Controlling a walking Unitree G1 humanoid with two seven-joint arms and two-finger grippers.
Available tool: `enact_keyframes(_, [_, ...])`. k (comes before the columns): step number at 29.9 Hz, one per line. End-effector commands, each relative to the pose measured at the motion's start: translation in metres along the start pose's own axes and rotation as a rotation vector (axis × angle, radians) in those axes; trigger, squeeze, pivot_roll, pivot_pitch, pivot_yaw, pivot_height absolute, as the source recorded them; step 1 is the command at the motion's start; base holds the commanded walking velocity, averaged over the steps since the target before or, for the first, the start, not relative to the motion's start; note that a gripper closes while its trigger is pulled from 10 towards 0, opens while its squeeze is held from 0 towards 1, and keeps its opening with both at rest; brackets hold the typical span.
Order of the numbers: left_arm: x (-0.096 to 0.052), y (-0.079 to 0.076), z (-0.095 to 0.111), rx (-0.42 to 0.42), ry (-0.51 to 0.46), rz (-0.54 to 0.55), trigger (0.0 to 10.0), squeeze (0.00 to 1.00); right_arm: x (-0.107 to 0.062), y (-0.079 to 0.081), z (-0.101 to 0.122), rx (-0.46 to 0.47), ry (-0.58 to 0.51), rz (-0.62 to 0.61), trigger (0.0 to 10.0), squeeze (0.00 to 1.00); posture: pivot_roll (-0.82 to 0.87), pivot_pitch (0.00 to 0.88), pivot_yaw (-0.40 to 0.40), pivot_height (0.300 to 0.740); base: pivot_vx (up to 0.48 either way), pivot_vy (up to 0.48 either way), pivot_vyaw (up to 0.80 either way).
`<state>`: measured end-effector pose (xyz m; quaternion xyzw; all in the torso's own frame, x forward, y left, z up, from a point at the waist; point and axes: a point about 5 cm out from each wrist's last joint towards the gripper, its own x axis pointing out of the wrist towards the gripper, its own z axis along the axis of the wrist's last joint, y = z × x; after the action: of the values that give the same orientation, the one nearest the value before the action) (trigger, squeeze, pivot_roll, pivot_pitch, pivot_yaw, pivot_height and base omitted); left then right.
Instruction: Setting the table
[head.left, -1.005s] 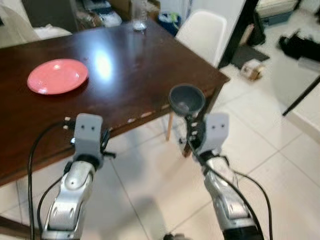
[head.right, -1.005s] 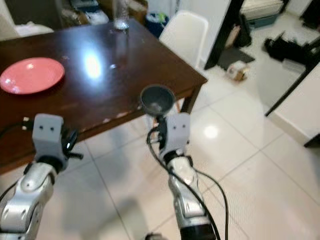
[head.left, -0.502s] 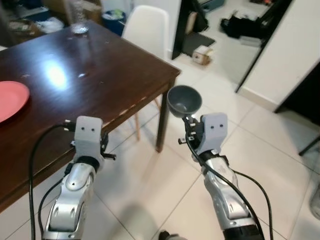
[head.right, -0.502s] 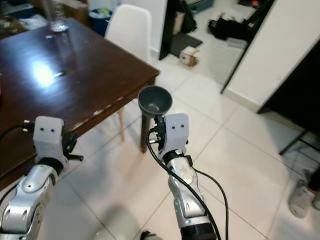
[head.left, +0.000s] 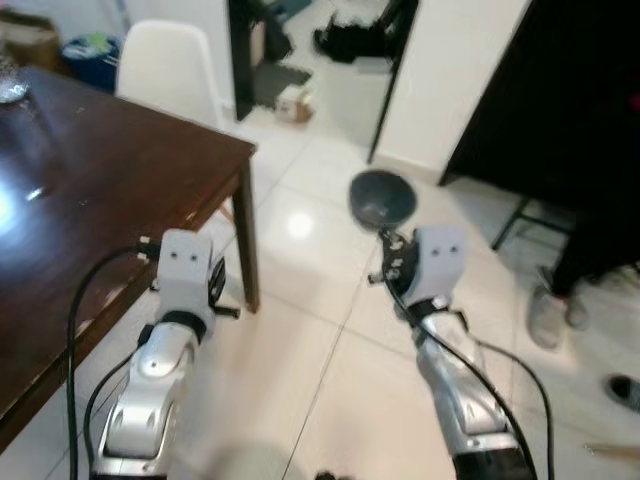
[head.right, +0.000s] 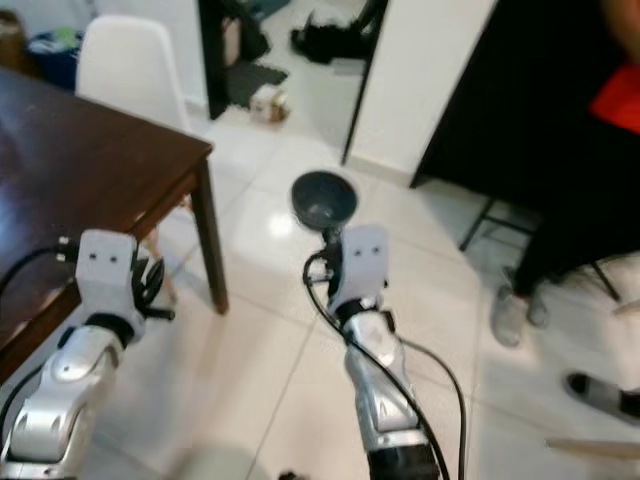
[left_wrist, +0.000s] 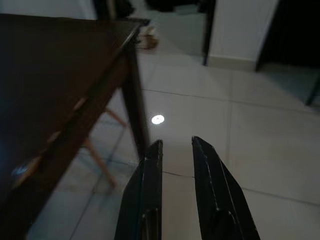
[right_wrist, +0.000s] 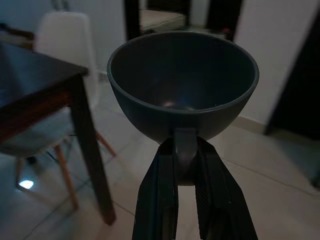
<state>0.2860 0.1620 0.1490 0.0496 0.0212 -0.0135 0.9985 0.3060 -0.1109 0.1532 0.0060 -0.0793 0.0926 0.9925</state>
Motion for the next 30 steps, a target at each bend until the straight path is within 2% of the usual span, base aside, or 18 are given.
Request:
enact_keyframes(1, [-0.002,0.002,-0.007,0.005,0.027,0.008,10.0,0.00,-0.001,0.002,-0.001,0.008,0.004,0.007,10.0,0.00,0.01,0.071,0.031,0.740,0.000,0.000,-0.80])
enact_keyframes(9, [-0.003,0.009,-0.008,0.007,0.023,0.002,10.0,0.00,-0.002,-0.002,-0.002,-0.006,0.008,0.006,10.0,0.00,0.02,0.071,0.029,0.740,0.000,0.000,-0.80])
enact_keyframes(13, [-0.003,0.025,-0.002,0.021,-0.003,-0.032,10.0,0.00,-0.004,-0.021,-0.002,-0.051,0.014,-0.025,10.0,0.00,0.02,0.073,0.026,0.740,0.000,0.000,-0.80])
enact_keyframes(17, [0.000,0.026,0.002,0.022,-0.015,-0.061,10.0,0.00,-0.005,-0.031,-0.001,-0.074,0.015,-0.046,10.0,0.00,0.02,0.073,0.029,0.740,0.000,0.000,-0.80])
enact_keyframes(21, [0.009,0.012,0.007,0.016,-0.036,-0.118,10.0,0.00,-0.009,-0.047,0.000,-0.119,0.009,-0.098,10.0,0.00,-0.02,0.065,0.059,0.740,0.000,0.000,-0.80])
enact_keyframes(22, [0.013,0.001,0.009,0.007,-0.043,-0.155,10.0,0.00,-0.013,-0.054,0.002,-0.136,0.004,-0.125,10.0,0.00,-0.04,0.063,0.074,0.740,0.000,0.000,-0.80])
enact_keyframes(24, [0.014,-0.001,0.010,0.005,-0.044,-0.164,10.0,0.00,-0.013,-0.055,0.002,-0.139,0.003,-0.130,10.0,0.00,-0.04,0.063,0.074,0.740,0.000,0.000,-0.80])
enact_keyframes(26, [0.019,-0.017,0.012,-0.014,-0.051,-0.227,10.0,0.00,-0.017,-0.059,0.003,-0.138,-0.001,-0.158,10.0,0.00,-0.06,0.056,0.100,0.740,0.000,0.000,-0.80])
enact_keyframes(27, [0.019,-0.017,0.012,-0.014,-0.051,-0.227,10.0,0.00,-0.017,-0.059,0.003,-0.138,-0.001,-0.158,10.0,0.00,-0.06,0.056,0.100,0.740,0.000,0.000,-0.80])
enact_keyframes(28, [0.023,-0.034,0.015,-0.030,-0.057,-0.301,10.0,0.00,-0.019,-0.059,0.004,-0.135,-0.006,-0.176,10.0,0.00,-0.09,0.048,0.125,0.740,0.000,0.000,-0.80])
enact_keyframes(30, [0.026,-0.044,0.017,-0.034,-0.062,-0.348,10.0,0.00,-0.020,-0.055,0.004,-0.130,-0.011,-0.180,10.0,0.00,-0.10,0.045,0.131,0.740,0.000,0.000,-0.80])
